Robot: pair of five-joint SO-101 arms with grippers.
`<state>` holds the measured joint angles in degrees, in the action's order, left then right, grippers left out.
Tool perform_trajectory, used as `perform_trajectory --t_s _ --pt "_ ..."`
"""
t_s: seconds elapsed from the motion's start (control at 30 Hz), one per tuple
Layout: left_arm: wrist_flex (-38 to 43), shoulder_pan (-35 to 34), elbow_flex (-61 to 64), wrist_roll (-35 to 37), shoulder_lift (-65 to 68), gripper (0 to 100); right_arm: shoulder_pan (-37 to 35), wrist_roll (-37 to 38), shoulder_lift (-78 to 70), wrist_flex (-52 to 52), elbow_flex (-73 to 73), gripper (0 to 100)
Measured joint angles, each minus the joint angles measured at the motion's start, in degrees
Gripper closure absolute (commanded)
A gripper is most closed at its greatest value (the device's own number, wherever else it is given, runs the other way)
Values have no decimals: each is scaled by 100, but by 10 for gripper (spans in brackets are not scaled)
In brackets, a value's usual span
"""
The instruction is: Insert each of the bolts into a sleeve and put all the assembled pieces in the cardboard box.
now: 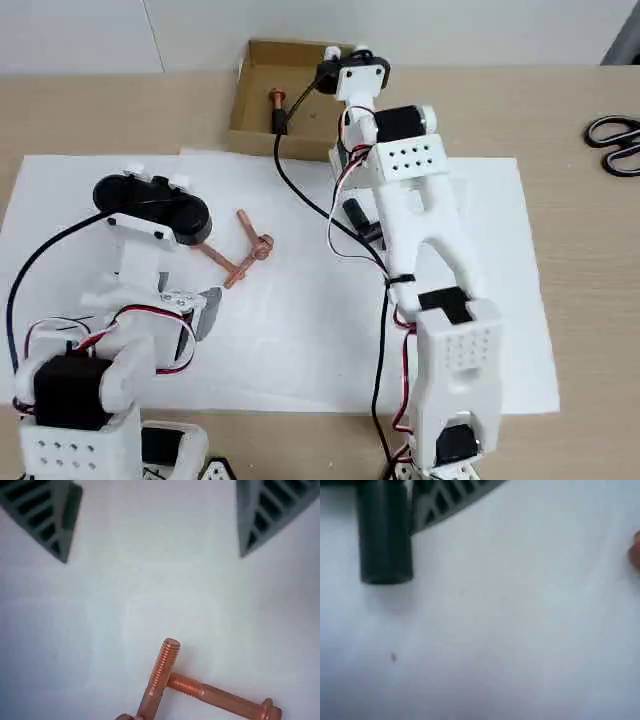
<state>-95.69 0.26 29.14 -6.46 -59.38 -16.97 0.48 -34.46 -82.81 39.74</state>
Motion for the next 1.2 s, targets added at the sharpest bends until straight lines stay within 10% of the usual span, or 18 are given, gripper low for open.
perform_trajectory --t_s 1.0,1.2 --pt "255 0 598 0 0 793 -290 431 -1266 -53 0 814" --pt "255 0 615 0 0 793 -264 431 -1292 -9 18 997"
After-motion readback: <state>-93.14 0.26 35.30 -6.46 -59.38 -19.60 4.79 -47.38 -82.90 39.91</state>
